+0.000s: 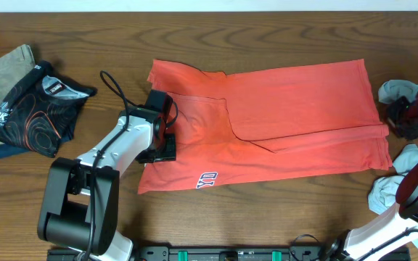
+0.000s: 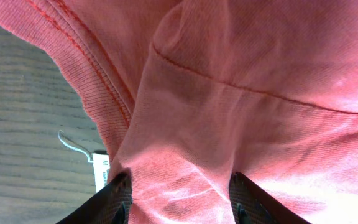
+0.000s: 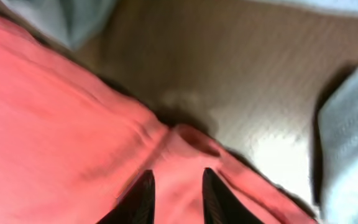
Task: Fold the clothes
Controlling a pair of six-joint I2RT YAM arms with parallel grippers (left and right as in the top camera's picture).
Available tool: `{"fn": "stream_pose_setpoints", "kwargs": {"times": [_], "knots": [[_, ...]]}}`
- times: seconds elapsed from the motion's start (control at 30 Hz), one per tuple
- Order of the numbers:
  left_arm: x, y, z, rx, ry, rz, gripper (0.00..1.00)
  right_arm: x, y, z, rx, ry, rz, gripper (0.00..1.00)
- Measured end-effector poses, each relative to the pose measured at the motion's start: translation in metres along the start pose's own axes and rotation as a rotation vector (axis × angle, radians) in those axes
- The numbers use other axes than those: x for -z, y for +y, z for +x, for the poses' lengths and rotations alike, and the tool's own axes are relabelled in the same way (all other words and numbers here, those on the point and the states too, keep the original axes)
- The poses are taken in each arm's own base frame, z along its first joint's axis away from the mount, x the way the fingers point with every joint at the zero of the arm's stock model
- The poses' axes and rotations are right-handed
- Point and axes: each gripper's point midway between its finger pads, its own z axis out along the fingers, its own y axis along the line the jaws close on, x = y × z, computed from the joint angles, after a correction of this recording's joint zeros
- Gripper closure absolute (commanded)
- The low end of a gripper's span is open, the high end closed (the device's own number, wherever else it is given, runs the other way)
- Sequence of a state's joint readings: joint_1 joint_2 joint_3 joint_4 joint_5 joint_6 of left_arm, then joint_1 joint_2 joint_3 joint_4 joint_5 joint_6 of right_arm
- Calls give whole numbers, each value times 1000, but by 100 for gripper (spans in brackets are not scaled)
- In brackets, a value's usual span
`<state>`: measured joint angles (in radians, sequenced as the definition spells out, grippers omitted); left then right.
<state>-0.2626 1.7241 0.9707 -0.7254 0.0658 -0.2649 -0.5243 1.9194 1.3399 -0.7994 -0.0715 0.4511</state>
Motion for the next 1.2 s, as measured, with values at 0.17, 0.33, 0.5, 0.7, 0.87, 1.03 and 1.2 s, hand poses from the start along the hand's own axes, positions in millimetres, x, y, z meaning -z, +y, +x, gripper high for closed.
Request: {"fn": "stream_pose_setpoints", "kwargs": {"times": [0.17, 0.33, 0.5, 0.7, 0.87, 1.03, 1.2], "knots": [[0, 0, 0, 0, 0, 1, 48, 1, -10, 12, 27, 48, 45, 63], [0, -5, 2, 0, 10, 32, 56, 1, -14, 11, 39, 42, 68, 63], [7, -12, 0, -3, -7, 67, 56, 1, -16, 12, 39, 46, 76, 62], [54, -36, -27, -37, -207, 186, 55, 1, -17, 13, 39, 50, 81, 59], [64, -63, -27, -103, -236, 242, 55, 1, -18, 14, 50, 52, 83, 59], [46, -90, -15, -188, -188, 246, 55, 1, -19, 13, 57, 49, 89, 58], [21, -118, -4, -263, -145, 248, 56, 1, -19, 11, 67, 40, 89, 53]]}}
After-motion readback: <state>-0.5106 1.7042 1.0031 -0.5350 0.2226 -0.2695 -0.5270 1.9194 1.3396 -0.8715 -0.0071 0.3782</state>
